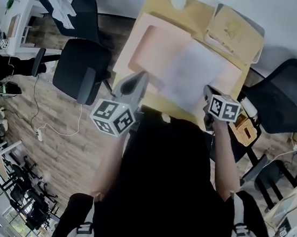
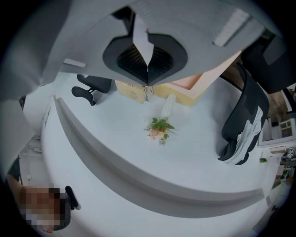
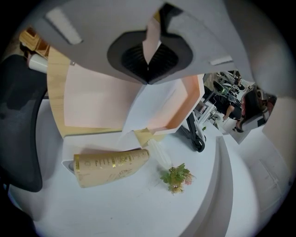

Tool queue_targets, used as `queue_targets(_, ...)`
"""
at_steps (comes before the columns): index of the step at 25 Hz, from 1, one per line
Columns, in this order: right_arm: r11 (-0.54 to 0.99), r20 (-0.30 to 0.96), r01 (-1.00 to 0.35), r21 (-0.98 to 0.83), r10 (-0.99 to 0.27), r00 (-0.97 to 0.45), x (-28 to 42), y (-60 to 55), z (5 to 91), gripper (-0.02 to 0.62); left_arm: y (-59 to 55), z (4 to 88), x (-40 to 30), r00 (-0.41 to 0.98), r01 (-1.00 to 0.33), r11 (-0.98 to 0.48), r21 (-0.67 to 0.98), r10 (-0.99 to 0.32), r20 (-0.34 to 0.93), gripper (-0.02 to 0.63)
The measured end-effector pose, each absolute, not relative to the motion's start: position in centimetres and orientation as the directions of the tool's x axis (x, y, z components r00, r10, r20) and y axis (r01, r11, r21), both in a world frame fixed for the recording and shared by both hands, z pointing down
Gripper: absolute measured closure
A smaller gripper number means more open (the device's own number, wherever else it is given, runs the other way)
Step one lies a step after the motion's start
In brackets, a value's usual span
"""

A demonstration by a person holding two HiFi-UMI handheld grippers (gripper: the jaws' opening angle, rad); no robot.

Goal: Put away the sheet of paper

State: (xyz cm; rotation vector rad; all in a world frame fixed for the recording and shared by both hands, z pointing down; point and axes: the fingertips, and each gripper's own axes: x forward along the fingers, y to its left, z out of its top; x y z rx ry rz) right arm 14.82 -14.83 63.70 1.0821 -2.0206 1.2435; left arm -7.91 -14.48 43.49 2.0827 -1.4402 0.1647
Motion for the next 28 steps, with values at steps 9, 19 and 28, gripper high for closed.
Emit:
queue_targets(9,0.225,0.764,-0.838,-0.496,-0.344,-0.545,13.7,-15.6,65.2,0.592,-13.8,44.1,-8.0,0.376,-0.898,-0.201,0.392,-0.813,0.444,0.597)
queue_targets(19,0.146,0.784,-0.864,-0.481,-0.370,-0.499,11.2,-17.1,66.1,0.592,-13.9,44.4,-11.2,0.395,-0.889,-0.212,0.405,-0.801,0.449,0.598)
queue_targets(28,0.035,0.810,-0.901,-0.432,-0.425,-0.404,8.8,-18.4,66.2,0.592,-15.9,43.3,-15.6,0.462,-0.865,-0.287,0.413,-0.776,0.430,0.597)
